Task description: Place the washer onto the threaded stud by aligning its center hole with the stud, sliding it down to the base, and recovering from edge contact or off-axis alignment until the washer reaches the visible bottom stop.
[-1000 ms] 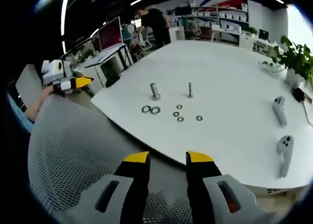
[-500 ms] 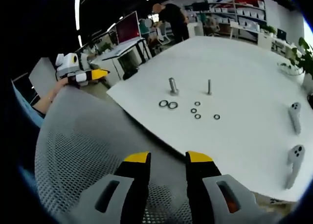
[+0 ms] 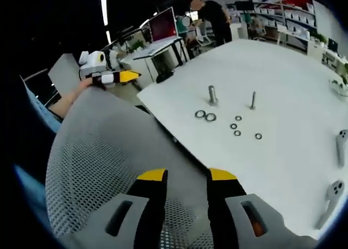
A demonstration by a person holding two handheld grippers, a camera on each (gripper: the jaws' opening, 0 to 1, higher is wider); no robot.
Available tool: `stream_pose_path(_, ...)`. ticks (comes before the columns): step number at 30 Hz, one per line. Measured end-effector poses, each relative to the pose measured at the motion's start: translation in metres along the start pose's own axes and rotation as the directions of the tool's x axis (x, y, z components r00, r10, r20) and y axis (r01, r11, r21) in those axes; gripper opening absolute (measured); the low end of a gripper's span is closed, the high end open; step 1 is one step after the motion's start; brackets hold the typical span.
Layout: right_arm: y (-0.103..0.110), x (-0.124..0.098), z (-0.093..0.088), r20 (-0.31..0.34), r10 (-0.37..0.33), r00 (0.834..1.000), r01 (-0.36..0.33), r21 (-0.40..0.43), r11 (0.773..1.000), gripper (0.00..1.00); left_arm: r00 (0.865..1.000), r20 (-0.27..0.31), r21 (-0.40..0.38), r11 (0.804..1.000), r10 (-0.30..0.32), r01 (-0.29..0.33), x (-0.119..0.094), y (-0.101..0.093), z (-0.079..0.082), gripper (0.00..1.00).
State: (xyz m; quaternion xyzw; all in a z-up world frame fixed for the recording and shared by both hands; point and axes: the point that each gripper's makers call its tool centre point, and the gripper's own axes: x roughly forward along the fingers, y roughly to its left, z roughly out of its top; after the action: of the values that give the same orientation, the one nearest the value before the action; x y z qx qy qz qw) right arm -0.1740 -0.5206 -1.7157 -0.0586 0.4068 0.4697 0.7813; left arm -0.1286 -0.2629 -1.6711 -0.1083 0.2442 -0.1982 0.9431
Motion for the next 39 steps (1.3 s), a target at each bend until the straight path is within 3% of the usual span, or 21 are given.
stream_pose_path(12,-0.002,0.005,-0.008,-0.056,-0.011,0.998,0.006,-0.081,0.997,0.31,1.000,-0.001,-0.005,1.000,-0.005,0.005,-0.001,-0.002,0.000,0.15)
stream_pose_path(20,-0.005,0.005,-0.007,-0.052,-0.007,0.999,0.004,-0.067,0.998,0.31,1.000,0.006,-0.012,1.000,-0.009,0.009,-0.001,-0.002,0.001,0.15)
stream_pose_path(24,0.002,0.003,-0.006,-0.078,0.051,0.996,-0.060,-0.117,0.991,0.30,1.000,0.003,-0.010,1.000,-0.012,0.012,-0.001,-0.002,0.000,0.14)
stream_pose_path(28,-0.019,-0.001,-0.003,-0.103,-0.025,0.994,0.006,-0.178,0.984,0.32,1.000,-0.001,-0.009,1.000,-0.017,0.017,-0.001,-0.003,0.000,0.13)
stream_pose_path(32,-0.023,-0.004,0.012,-0.060,-0.008,0.998,0.000,-0.143,0.990,0.34,0.999,-0.035,-0.016,1.000,-0.004,0.004,0.000,0.000,-0.006,0.13)
stream_pose_path(39,-0.037,-0.002,0.020,-0.033,-0.005,0.999,0.003,-0.083,0.997,0.39,1.000,-0.018,-0.024,1.000,-0.002,0.001,-0.001,0.000,-0.004,0.13)
